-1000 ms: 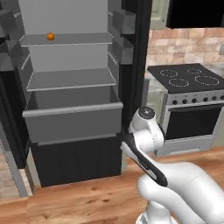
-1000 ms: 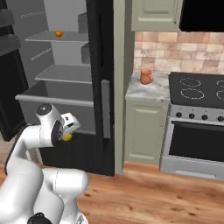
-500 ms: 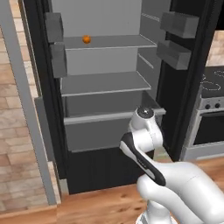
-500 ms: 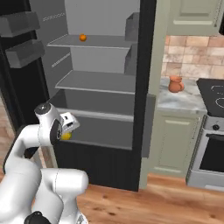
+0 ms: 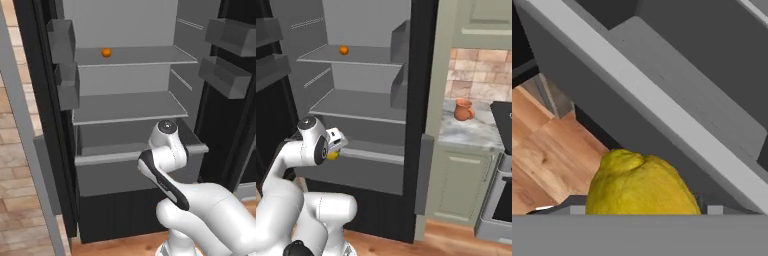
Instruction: Place the potato and lemon inside the fridge drawer. Close the drawer after placing the vegetables.
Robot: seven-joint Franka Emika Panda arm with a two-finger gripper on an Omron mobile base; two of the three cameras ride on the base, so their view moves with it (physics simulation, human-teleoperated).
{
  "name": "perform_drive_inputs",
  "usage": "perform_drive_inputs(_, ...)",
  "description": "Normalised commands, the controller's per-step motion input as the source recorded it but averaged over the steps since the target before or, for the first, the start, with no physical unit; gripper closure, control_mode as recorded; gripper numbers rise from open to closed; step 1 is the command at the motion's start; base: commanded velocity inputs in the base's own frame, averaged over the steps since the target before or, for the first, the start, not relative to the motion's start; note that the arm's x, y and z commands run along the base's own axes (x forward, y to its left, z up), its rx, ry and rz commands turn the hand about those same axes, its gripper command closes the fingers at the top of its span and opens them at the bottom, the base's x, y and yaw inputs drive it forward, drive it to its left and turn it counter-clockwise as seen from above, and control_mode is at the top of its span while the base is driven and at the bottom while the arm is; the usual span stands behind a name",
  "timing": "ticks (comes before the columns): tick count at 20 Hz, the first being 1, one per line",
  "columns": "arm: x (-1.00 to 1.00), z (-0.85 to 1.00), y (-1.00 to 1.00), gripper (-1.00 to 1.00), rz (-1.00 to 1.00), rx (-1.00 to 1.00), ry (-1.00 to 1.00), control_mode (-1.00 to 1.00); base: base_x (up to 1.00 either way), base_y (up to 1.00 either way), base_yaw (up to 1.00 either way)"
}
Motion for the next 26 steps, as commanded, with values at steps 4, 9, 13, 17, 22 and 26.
perform_drive_inputs(4, 0.00, 0.00, 0.00, 1.00, 0.00, 0.00, 0.00, 1.00, 0.52, -0.15, 0.13)
perform_drive_inputs(9, 0.00, 0.00, 0.00, 1.00, 0.00, 0.00, 0.00, 1.00, 0.43, -0.10, 0.10)
perform_drive_inputs(13, 0.00, 0.00, 0.00, 1.00, 0.00, 0.00, 0.00, 1.00, 0.48, -0.18, 0.10)
perform_drive_inputs(17, 0.00, 0.00, 0.00, 1.00, 0.00, 0.00, 0.00, 1.00, 0.45, -0.19, 0.10)
perform_drive_inputs(22, 0.05, -0.04, 0.00, 1.00, 0.00, 0.01, 0.01, -1.00, 0.12, -0.05, 0.03)
perform_drive_inputs(26, 0.54, -0.25, 0.00, 1.00, 0.00, 0.01, 0.17, -1.00, 0.00, 0.00, 0.00)
